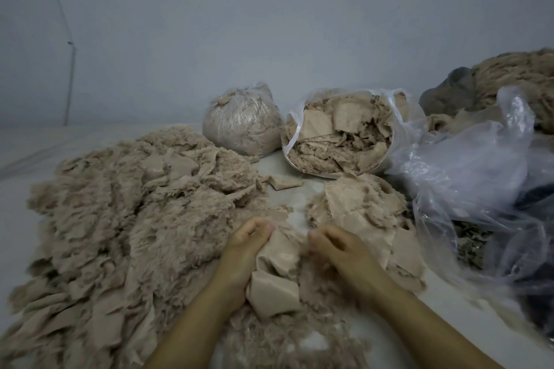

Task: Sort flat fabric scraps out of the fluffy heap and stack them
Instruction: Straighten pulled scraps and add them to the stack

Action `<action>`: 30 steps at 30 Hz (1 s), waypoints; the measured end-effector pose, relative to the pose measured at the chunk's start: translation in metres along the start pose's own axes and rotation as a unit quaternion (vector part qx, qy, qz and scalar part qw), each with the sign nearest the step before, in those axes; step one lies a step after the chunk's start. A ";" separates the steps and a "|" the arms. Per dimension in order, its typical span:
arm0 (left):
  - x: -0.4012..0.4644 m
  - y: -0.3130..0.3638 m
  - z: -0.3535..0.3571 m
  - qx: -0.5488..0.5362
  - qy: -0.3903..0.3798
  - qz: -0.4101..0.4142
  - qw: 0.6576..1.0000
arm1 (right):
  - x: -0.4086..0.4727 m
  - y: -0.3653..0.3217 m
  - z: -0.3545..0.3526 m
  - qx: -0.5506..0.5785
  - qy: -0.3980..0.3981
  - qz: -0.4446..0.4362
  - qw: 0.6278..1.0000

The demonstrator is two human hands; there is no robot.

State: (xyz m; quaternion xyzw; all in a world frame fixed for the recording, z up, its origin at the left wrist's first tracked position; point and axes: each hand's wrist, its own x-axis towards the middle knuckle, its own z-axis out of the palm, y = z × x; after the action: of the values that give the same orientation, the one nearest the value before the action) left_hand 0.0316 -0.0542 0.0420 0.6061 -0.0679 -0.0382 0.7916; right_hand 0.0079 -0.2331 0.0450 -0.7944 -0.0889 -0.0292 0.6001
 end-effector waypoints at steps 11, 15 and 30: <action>-0.007 -0.011 0.011 0.133 -0.097 0.046 0.985 | 0.006 0.013 0.008 -0.044 0.174 -0.074 0.981; -0.003 -0.009 0.007 0.046 -0.057 0.028 0.997 | 0.009 0.011 0.012 0.043 0.184 -0.034 0.981; -0.004 -0.009 0.012 0.063 -0.007 0.062 0.996 | -0.005 0.005 0.026 0.132 -0.049 0.055 0.988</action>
State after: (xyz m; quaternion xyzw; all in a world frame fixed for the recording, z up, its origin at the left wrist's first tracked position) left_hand 0.0261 -0.0679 0.0364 0.6488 -0.1131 0.0108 0.7524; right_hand 0.0022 -0.2100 0.0327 -0.7121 -0.0774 0.0547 0.6957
